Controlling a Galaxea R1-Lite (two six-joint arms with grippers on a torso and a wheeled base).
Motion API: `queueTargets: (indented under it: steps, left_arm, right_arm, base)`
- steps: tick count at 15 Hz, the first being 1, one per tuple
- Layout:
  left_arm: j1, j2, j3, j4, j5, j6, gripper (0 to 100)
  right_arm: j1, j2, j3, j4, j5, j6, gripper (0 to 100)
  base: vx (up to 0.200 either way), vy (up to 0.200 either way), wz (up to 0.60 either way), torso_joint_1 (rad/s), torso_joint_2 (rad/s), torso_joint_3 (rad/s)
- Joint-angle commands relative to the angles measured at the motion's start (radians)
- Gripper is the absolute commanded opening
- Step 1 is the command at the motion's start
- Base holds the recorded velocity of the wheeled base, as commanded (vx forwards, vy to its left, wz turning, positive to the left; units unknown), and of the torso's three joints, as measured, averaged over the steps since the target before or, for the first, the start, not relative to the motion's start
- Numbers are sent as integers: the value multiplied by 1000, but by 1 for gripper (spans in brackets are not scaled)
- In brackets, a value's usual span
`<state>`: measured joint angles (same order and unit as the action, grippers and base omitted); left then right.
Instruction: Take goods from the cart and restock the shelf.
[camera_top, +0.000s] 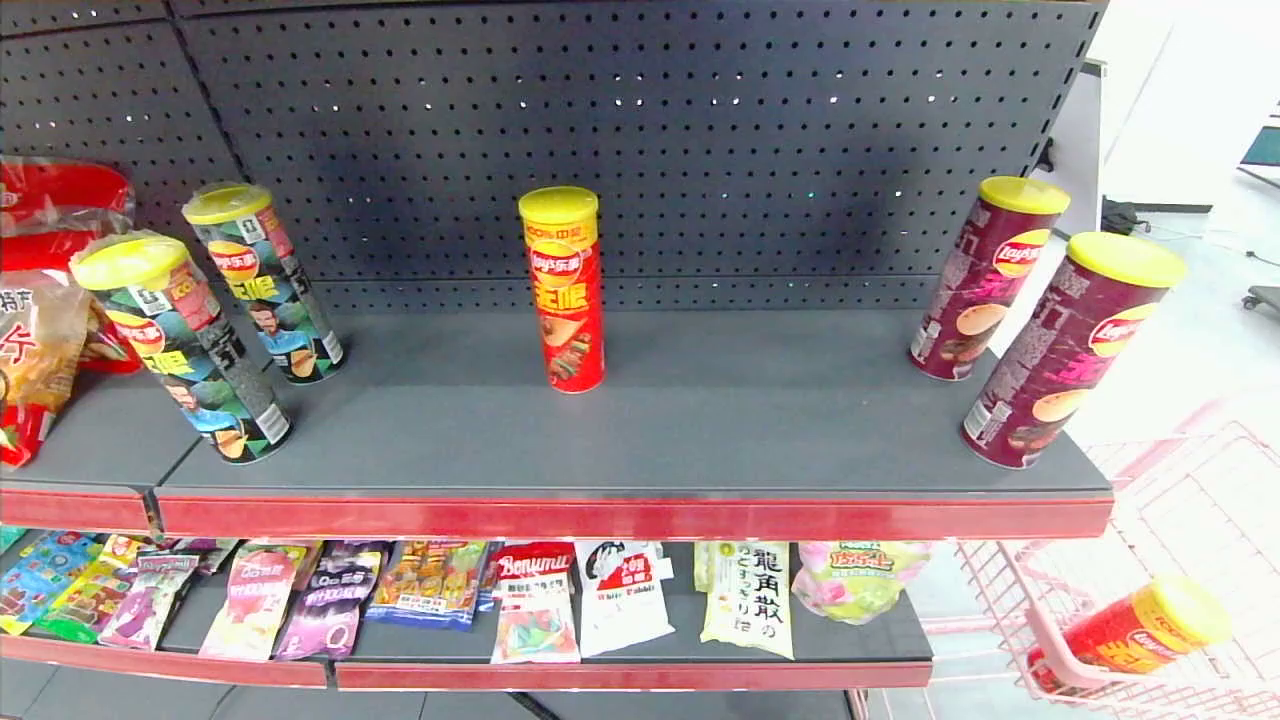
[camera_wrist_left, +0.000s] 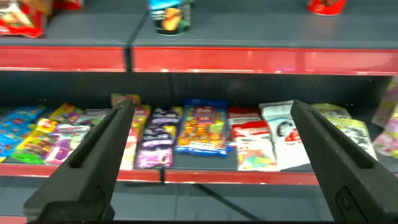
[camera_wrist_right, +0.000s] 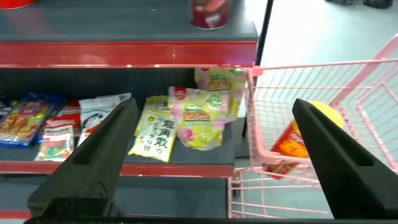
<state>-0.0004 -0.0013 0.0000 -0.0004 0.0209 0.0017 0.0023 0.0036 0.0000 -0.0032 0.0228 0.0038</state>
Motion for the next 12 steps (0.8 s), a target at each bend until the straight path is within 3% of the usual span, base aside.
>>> queueTargets:
  steps: [1, 7, 10, 12]
  left_arm:
    - [0, 1, 0, -1, 1, 0, 100]
    - [0, 1, 0, -1, 1, 0, 100]
    - [0, 1, 0, -1, 1, 0, 100]
    - [0, 1, 0, -1, 1, 0, 100]
  right_arm:
    - [1, -1, 0, 0, 0, 1, 100]
    - [1, -1, 0, 0, 0, 1, 100]
    - [1, -1, 0, 0, -1, 2, 100]
    - [1, -1, 0, 2, -1, 2, 100]
  base:
    - [0, -200, 0, -2, 2, -2]
    - [0, -200, 0, 1, 2, 2]
    - [0, 0, 0, 0, 0, 0]
    - [0, 0, -600, -5, 2, 2]
